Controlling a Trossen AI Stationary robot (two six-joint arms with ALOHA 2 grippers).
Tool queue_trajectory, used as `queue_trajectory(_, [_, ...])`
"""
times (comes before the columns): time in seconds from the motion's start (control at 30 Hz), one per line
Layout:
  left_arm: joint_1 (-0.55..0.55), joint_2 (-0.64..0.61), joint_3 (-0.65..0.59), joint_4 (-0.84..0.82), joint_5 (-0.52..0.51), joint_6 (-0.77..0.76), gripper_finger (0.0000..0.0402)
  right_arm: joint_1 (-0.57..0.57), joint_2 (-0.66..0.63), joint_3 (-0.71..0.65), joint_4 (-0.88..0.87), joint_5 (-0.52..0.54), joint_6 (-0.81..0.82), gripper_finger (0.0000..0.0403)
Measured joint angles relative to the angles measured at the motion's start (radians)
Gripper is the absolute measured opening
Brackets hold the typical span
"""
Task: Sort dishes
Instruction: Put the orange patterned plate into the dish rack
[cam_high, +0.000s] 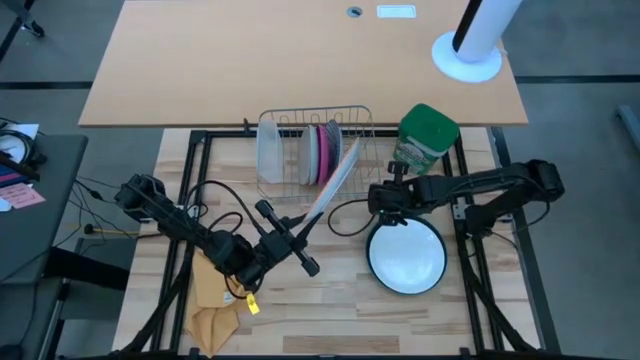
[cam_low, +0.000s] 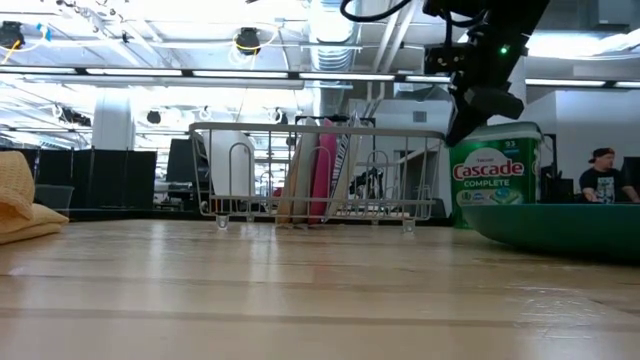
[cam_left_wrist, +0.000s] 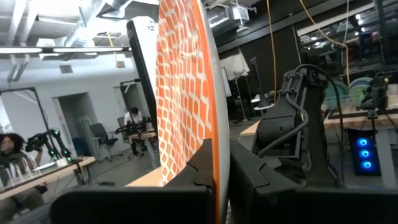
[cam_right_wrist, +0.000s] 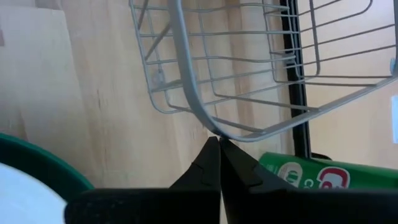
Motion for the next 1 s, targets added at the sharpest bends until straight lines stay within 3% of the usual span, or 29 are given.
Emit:
queue_trajectory(0.43, [0.0,0.0,-0.001,-0.007,-0.002,0.002,0.0007,0.001,0.0,0.0,0.022,-0.016,-0.009,0.0])
queue_trajectory(0.7, [0.001,0.001,-0.001,0.03,-0.102,0.071,0.0007,0.003,0.0,0.0,0.086,-0.035,-0.036,0.0])
queue_trajectory(1.0, [0.026,0.001,-0.001,-0.004,-0.094,0.012,0.0007,0.002,0.0,0.0,0.125,-0.069,-0.037,0.0])
